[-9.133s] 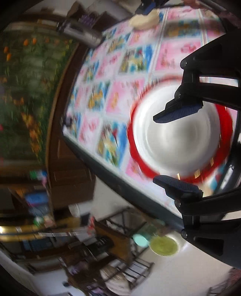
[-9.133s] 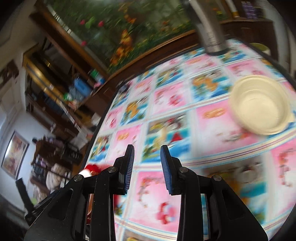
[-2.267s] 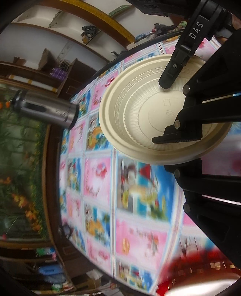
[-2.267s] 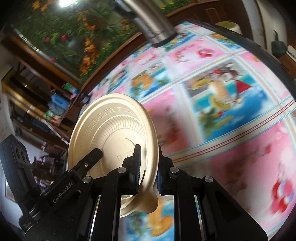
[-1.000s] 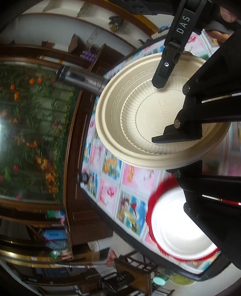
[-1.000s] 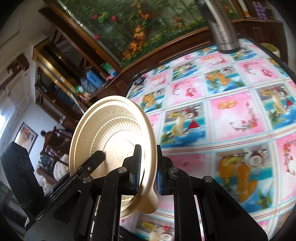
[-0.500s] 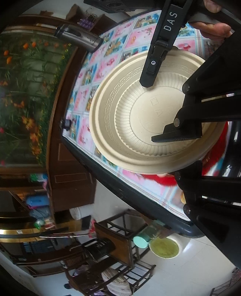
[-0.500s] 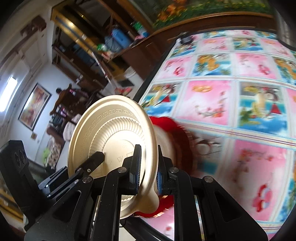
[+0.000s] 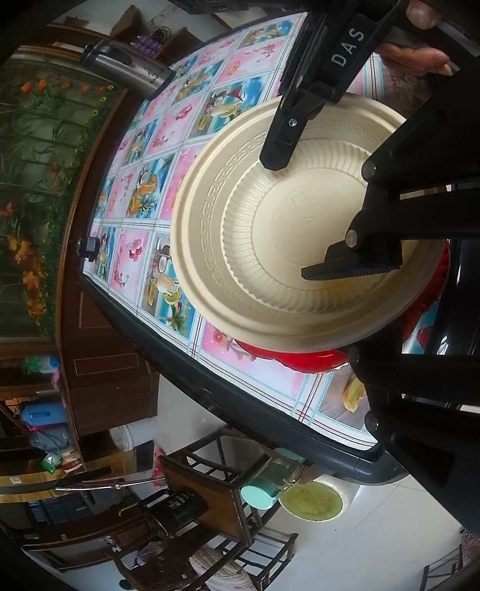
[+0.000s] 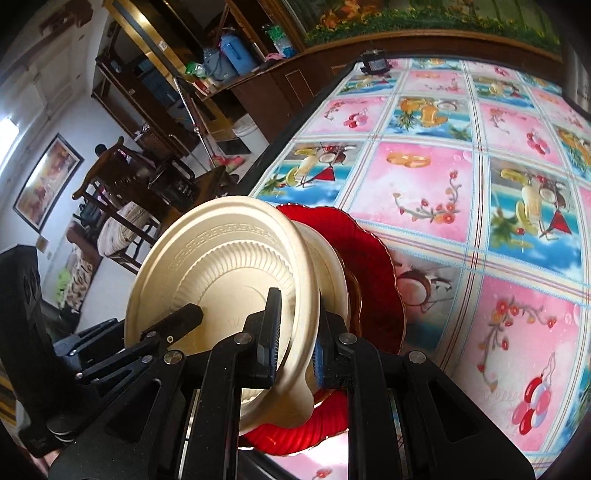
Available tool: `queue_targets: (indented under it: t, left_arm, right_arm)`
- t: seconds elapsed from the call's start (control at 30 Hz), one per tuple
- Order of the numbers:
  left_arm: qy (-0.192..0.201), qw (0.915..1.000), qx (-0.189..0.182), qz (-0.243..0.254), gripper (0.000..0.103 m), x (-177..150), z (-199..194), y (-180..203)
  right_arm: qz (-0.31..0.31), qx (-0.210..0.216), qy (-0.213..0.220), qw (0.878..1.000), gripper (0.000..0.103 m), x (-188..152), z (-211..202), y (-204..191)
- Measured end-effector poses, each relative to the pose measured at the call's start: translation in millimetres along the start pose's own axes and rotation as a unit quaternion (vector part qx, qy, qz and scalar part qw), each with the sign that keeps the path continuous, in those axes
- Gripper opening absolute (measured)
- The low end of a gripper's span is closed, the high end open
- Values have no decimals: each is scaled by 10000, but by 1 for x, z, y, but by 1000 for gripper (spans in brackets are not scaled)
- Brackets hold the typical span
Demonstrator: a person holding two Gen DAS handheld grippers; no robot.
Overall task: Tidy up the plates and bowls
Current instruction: 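Lower the beige plate onto the stack and open both tools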
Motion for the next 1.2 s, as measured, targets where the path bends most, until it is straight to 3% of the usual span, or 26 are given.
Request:
queue_targets:
  t: [0.2, 0.33, 0.4, 0.43, 0.47, 0.57, 0.73, 0.87, 0.93, 1.2]
  left_arm:
    - [-117, 9997, -194, 17, 20, -2, 0, -2]
    - [-279, 9981, -540, -54, 23, -3, -2, -5]
    - [-243, 9982, -531, -150, 40, -4, -10, -12]
    - [-174, 9990, -367, -185, 60, -3, -14, -16]
    - [-83, 9996, -171, -216, 73, -2, -19, -22]
    - [229, 9990, 114, -355, 74, 0, -34, -42]
    - [322, 9975, -38, -629, 75, 1, -37, -58]
    - [281, 9979, -20, -585, 75, 0, -33, -54]
    - [279, 9980, 36, -561, 75, -1, -31, -53]
    - [246, 9991, -7, -343, 75, -1, -33, -37]
  right_arm:
    - [-213, -150, 148, 9996, 14, 2, 1, -3]
    - [-248, -184, 201, 9993, 13, 3, 2, -3]
    - [-293, -254, 223, 9990, 13, 3, 2, -4]
    - [-322, -352, 263, 9985, 13, 4, 2, -5]
    - [-337, -403, 296, 9982, 13, 4, 1, -4]
    - [-254, -280, 230, 9990, 14, 5, 4, -2]
    - [-272, -201, 318, 9989, 18, 6, 1, -4]
    - [-452, -431, 548, 9965, 19, 9, -8, -7]
    - [-443, -463, 683, 9956, 27, 11, -15, -4]
    - [-187, 122, 1262, 9918, 30, 16, -48, 12]
Point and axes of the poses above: each gripper's, at about its wrist camera, not at the fingertips, and z roughly the way its jaws point, y to its right, x to its top, the point moved 8 cm from there along z, roughly the way its jaws point, and after that the axes turned 9 degrees about -y, right-handed, at the moved point
